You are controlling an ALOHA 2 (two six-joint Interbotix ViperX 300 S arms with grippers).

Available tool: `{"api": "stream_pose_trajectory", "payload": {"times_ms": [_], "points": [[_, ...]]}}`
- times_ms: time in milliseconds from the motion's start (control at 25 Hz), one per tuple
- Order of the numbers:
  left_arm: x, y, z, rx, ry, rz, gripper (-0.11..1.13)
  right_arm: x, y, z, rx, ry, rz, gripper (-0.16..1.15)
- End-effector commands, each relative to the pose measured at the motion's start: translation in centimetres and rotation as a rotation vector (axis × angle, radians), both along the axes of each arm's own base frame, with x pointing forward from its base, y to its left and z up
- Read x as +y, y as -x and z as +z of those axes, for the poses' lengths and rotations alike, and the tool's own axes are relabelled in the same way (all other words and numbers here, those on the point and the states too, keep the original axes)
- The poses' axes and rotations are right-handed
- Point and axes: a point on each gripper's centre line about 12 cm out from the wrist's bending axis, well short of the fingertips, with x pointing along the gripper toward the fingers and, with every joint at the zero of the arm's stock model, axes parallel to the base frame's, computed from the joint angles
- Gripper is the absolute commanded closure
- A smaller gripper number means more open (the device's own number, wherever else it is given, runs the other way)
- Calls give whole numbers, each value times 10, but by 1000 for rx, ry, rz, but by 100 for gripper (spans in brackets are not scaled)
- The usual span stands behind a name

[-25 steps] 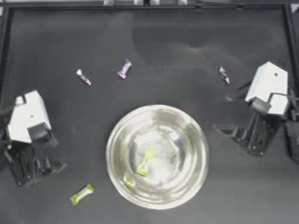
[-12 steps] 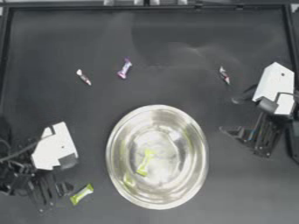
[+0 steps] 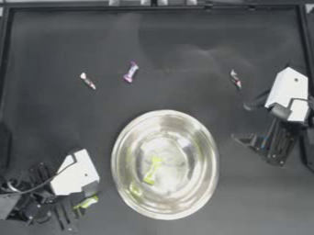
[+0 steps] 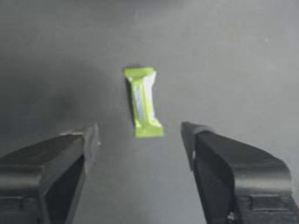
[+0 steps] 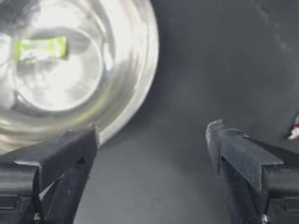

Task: Put candies in bowl

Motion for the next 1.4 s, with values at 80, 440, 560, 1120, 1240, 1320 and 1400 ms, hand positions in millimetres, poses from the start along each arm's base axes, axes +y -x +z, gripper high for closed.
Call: {"api": "stream_pose_trajectory", "payload": {"times_ms": [80, 440, 560, 1120, 1240, 1320, 1400], "points": [[-5, -6, -1, -3, 28, 22, 4, 1, -1, 6, -28, -7, 5, -3], [-10, -7, -31, -26, 49, 56, 3, 2, 0, 1, -30, -18, 13, -3], [-11, -9, -39, -29, 51, 54, 3, 2, 0, 0, -29, -20, 15, -3], [-11, -9, -60, -3, 33, 38, 4, 4, -1, 0, -35, -43, 14, -3], [-11, -12, -64, -11, 40, 36, 4, 5, -2, 0, -44, -48, 20, -3], [-11, -13, -66, -15, 39, 34, 4, 5, -2, 1, -48, -49, 23, -3], [-11, -14, -67, -16, 36, 34, 4, 6, -2, 0, -51, -51, 27, -3]]}}
